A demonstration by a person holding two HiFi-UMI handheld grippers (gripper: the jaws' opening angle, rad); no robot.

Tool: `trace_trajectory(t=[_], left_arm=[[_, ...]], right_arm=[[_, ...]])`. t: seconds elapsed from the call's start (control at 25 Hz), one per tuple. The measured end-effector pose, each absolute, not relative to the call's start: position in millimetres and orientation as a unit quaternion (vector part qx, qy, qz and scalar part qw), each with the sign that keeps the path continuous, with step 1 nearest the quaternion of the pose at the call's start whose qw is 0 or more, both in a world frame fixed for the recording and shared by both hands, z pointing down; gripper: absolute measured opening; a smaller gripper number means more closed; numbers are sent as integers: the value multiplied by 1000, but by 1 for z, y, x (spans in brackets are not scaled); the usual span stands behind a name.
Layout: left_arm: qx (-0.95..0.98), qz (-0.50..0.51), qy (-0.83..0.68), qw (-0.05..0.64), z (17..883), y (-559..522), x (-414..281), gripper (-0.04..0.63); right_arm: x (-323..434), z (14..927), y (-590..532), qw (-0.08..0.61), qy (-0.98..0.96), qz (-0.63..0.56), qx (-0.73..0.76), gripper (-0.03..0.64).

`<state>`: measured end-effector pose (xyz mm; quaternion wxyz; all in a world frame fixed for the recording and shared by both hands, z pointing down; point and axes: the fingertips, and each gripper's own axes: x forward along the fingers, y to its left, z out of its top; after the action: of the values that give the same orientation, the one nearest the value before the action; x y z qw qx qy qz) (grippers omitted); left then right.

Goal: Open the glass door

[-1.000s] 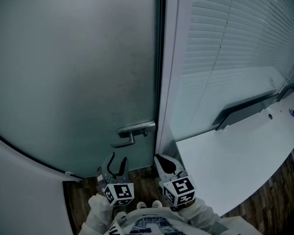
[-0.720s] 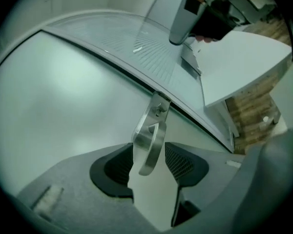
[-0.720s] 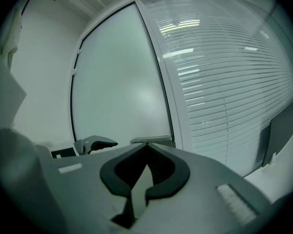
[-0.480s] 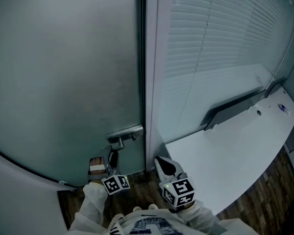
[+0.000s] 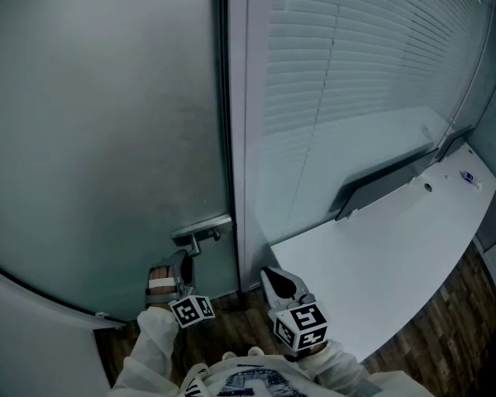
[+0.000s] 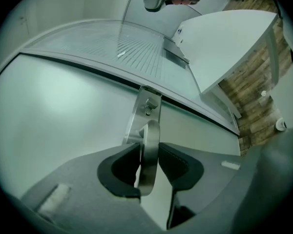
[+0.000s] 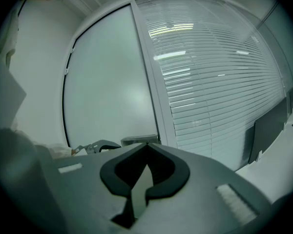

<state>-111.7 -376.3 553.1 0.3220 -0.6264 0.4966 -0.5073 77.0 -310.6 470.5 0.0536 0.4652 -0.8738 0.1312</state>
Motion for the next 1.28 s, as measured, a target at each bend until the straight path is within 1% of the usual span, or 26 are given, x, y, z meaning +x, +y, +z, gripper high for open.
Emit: trace_trajectory(t=[0.24,0.44,0.64,0.96,1.08,1.28], left_arm=[[-630,-513,484,326,554,-378,-111,115],[-651,-488,490,313,554,-378,-110,115],[-674,-469,497,282,559,-380,-111,120],[-731,-356,548,196,562,-385,-112,121],[-732,-340,559,190,563,-384,-113,126],[-726,-343,562,198,565,-380,-110,126]], right_arm=[[74,473,-310,55,-874,139,462,5],[67,479,-309,61,-876,145,456,5],[55,486,-309,68,-880,152,446,5],[47,493,-311,82,-880,169,437,5],[45,499,-308,88,-880,176,433,5],[40,500,-305,89,-884,176,425,5]])
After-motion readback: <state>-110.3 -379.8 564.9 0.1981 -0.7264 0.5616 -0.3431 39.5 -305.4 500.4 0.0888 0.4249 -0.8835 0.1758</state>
